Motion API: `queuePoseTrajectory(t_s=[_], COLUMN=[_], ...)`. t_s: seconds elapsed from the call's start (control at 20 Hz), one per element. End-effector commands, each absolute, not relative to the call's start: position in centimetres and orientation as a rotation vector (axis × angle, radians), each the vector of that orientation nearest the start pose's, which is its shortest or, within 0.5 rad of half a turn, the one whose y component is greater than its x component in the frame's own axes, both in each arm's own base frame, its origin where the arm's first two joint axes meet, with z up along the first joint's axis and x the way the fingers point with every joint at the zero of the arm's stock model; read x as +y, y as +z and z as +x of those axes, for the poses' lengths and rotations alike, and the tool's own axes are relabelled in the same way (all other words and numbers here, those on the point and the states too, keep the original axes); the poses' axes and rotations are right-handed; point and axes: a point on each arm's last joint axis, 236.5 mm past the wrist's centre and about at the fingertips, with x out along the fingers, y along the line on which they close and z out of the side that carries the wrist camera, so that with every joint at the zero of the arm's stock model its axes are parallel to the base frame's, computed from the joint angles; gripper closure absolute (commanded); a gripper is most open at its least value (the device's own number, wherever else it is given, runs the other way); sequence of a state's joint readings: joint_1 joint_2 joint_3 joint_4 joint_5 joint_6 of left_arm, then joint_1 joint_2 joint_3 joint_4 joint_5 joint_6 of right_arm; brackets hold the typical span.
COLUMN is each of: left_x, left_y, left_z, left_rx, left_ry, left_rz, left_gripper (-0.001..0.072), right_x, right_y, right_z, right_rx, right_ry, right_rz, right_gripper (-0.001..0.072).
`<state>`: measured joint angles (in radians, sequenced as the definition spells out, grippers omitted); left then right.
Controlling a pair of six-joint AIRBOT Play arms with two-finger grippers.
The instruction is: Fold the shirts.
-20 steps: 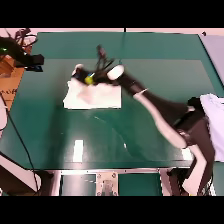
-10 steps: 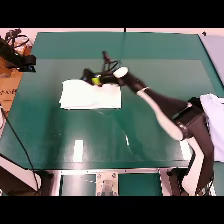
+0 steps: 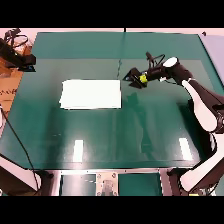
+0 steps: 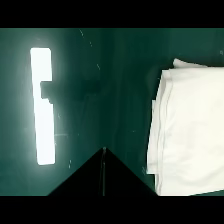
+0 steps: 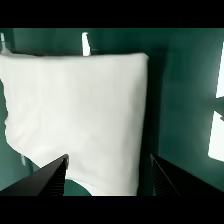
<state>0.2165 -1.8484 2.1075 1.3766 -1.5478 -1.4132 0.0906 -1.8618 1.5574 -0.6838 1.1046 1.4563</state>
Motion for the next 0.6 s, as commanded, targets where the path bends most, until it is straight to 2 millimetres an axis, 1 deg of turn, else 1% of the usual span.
queuePoseTrajectory(t_s=[0.0,0.1,0.15,0.25,0.3,0.35,0.4,0.45,0.5,0.55], left_x=[6.6,6.6,6.6,6.6,6.6,6.6,6.6,6.6,6.6,6.6], left_y=[6.5,6.5,6.5,6.5,6.4,6.4,6.4,6.4,6.4,6.4], left_z=[51.1,51.1,51.1,51.0,50.9,50.9,50.8,50.8,50.8,50.8], left_rx=[1.247,1.248,1.250,1.254,1.257,1.259,1.261,1.260,1.261,1.261], left_ry=[-0.074,-0.075,-0.075,-0.076,-0.076,-0.077,-0.077,-0.077,-0.077,-0.077], left_rz=[-0.130,-0.129,-0.129,-0.129,-0.130,-0.130,-0.130,-0.130,-0.130,-0.130], left_gripper=[0.0684,0.0684,0.0684,0.0684,0.0684,0.0684,0.0684,0.0684,0.0684,0.0684], right_x=[21.5,25.0,26.7,29.9,31.2,32.1,32.9,33.3,33.8,34.1], right_y=[-8.4,-9.7,-9.9,-9.3,-8.7,-7.9,-6.7,-5.3,-3.4,-1.4], right_z=[46.8,46.6,46.7,46.7,46.8,47.0,47.5,48.2,49.0,49.7], right_rx=[1.429,1.437,1.418,1.382,1.366,1.349,1.325,1.295,1.260,1.228], right_ry=[0.478,0.506,0.536,0.583,0.600,0.618,0.643,0.666,0.702,0.737], right_rz=[0.787,0.839,0.851,0.891,0.913,0.925,0.929,0.933,0.935,0.928], right_gripper=[0.0129,0.0129,0.0129,0.0131,0.0132,0.0156,0.0379,0.0634,0.0691,0.0692])
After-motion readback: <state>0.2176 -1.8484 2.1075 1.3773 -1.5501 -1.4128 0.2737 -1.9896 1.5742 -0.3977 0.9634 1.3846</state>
